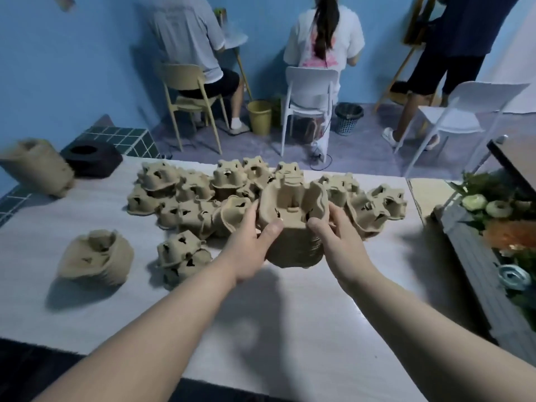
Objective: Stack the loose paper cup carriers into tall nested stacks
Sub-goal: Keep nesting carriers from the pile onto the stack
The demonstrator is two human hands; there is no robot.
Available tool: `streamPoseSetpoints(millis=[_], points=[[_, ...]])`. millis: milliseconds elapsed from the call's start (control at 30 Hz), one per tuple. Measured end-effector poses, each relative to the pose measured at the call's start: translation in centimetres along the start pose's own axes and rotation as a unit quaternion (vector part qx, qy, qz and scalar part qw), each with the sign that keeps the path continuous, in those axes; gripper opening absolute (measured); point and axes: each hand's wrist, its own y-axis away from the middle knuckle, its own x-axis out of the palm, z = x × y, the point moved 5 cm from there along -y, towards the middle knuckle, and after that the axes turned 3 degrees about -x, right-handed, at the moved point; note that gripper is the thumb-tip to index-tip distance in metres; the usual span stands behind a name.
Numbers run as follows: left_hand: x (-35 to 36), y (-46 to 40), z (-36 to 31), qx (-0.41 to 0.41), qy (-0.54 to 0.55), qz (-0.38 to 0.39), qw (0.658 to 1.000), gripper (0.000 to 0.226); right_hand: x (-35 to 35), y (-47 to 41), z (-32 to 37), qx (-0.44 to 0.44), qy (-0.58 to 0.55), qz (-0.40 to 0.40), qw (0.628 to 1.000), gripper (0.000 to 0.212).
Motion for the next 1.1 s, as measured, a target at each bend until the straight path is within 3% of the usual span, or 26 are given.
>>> streamPoseSetpoints(millis=[200, 333, 533, 667, 833, 967, 1100], points=[[-9.4, 3.4, 0.0, -0.003, 0.005, -0.099, 0.995, 0.033, 8.9, -0.8, 4.2, -0.060, -0.011, 0.120, 0.991, 0.030], [-16.5, 5.9, 0.8, 0.005, -0.003, -0.138, 0.990, 0.045, 16.2, -0.8, 5.4, -0.112, 0.028, 0.192, 0.975, 0.061], [-27.4, 8.0, 4.3, 0.005, 0.015, -0.174, 0.985, 0.059, 28.2, -1.6, 6.1, -0.168, 0.080, 0.194, 0.963, 0.081], [-33.9, 7.7, 8.2, -0.012, 0.016, -0.136, 0.991, 0.078, 34.7, -1.7, 5.0, -0.129, 0.085, 0.201, 0.967, 0.080], [-37.6, 7.3, 12.0, -0.007, 0.011, -0.101, 0.995, 0.050, 39.1, -1.2, 2.9, -0.080, 0.093, 0.169, 0.978, 0.087], [-38.5, 7.4, 14.3, -0.027, 0.010, -0.070, 0.997, 0.073, 40.3, -0.4, 0.8, -0.039, 0.153, 0.164, 0.974, 0.091], [-38.1, 6.8, 16.2, -0.047, -0.005, -0.045, 0.998, 0.066, 40.6, -0.4, -0.8, -0.011, 0.222, 0.164, 0.961, 0.097]])
